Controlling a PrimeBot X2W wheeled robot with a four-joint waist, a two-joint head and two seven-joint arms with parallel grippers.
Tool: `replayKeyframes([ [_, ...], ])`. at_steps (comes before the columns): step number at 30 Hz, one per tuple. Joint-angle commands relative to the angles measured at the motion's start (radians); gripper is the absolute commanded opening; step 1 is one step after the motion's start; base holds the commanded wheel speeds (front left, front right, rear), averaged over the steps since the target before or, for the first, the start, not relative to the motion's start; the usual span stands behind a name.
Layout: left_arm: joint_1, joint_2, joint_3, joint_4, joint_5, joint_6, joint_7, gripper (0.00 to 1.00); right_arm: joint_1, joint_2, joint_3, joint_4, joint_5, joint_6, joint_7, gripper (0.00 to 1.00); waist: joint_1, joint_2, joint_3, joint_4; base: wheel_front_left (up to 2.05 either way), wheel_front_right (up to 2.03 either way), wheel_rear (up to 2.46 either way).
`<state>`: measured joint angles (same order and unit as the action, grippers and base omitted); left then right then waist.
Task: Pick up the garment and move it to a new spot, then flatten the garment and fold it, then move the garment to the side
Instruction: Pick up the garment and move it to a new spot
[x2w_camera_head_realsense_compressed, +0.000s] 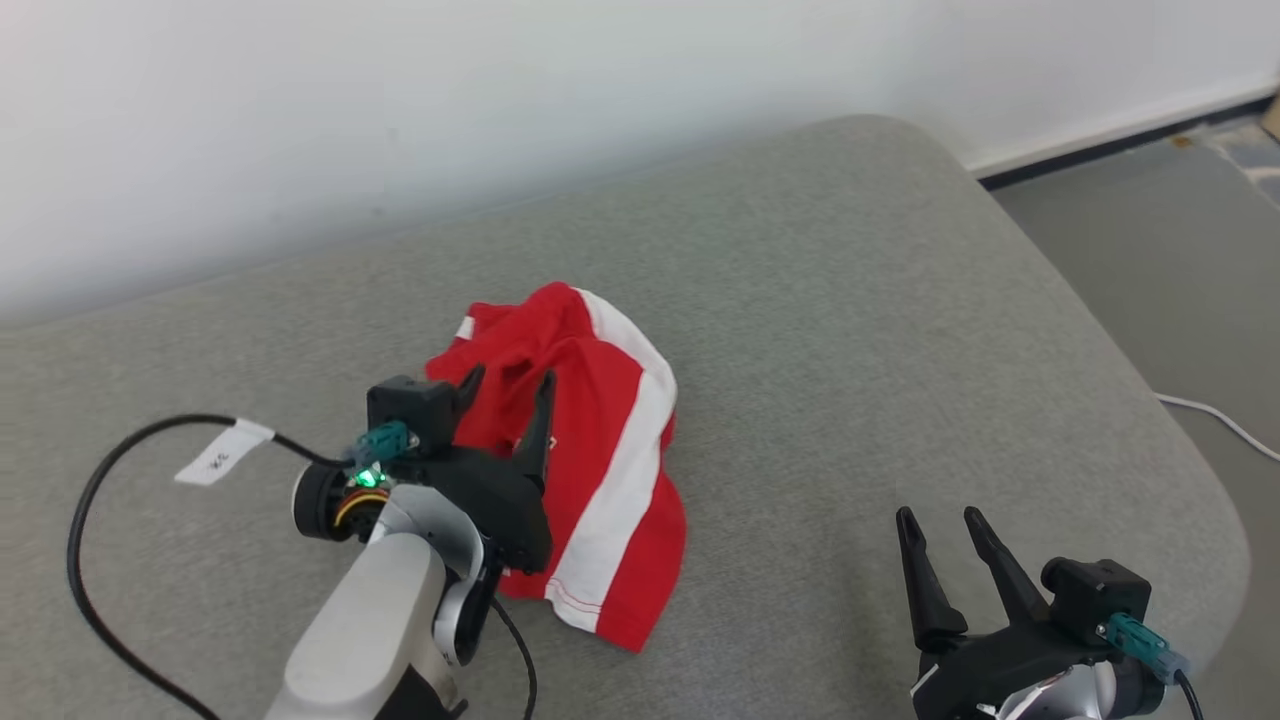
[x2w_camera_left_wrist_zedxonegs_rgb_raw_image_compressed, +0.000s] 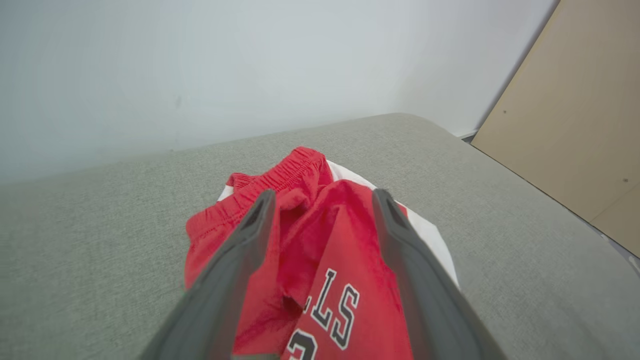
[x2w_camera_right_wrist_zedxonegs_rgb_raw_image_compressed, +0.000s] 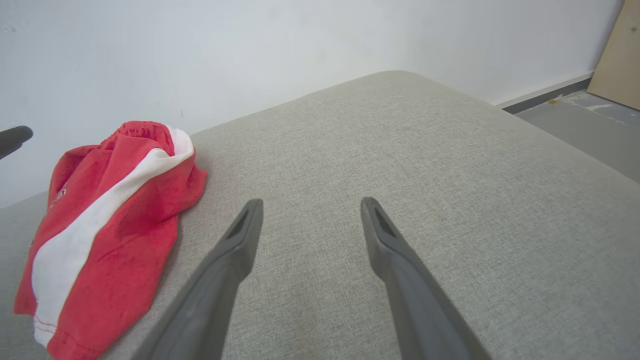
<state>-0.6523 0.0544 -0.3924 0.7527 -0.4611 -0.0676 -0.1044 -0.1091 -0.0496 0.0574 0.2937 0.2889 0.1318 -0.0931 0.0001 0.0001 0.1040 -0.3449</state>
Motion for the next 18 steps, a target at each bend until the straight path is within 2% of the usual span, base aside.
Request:
replayKeyframes([
  [1,0.034,-0.003,-0.008,-0.012,-0.004,-0.006,-0.027,1.00,0.009,-0.001,-0.008,-0.002,-0.008,-0.002,-0.003,1.00,-0.0001,-0.0001,-0.020,0.050,0.00,0.00,0.00],
  [5,0.081,0.009,0.001,-0.052,-0.002,0.004,-0.093,1.00,0.017,-0.001,-0.019,-0.007,-0.011,-0.002,-0.006,1.00,-0.0001,-0.0001,-0.034,0.085,0.00,0.00,0.00],
  [10,0.218,0.042,0.030,-0.162,0.003,0.026,-0.151,1.00,0.034,-0.001,-0.038,-0.012,-0.020,-0.002,0.001,1.00,-0.0001,-0.0001,-0.057,0.137,0.00,0.00,0.00],
  [12,0.296,0.049,0.066,-0.237,-0.002,0.050,-0.160,1.00,0.042,-0.001,-0.046,-0.017,-0.019,-0.002,-0.002,1.00,-0.0001,-0.0001,-0.065,0.156,0.00,0.00,0.00],
  [15,0.425,0.043,0.154,-0.420,0.017,0.078,-0.161,1.00,0.056,-0.001,-0.059,-0.031,-0.006,-0.002,-0.026,1.00,-0.0001,-0.0001,-0.074,0.191,0.00,0.00,0.00],
  [18,0.565,0.027,0.234,-0.589,0.051,0.069,-0.161,1.00,0.067,-0.001,-0.071,-0.041,0.007,-0.002,-0.062,1.00,-0.0001,-0.0001,-0.088,0.228,0.00,0.00,0.00],
])
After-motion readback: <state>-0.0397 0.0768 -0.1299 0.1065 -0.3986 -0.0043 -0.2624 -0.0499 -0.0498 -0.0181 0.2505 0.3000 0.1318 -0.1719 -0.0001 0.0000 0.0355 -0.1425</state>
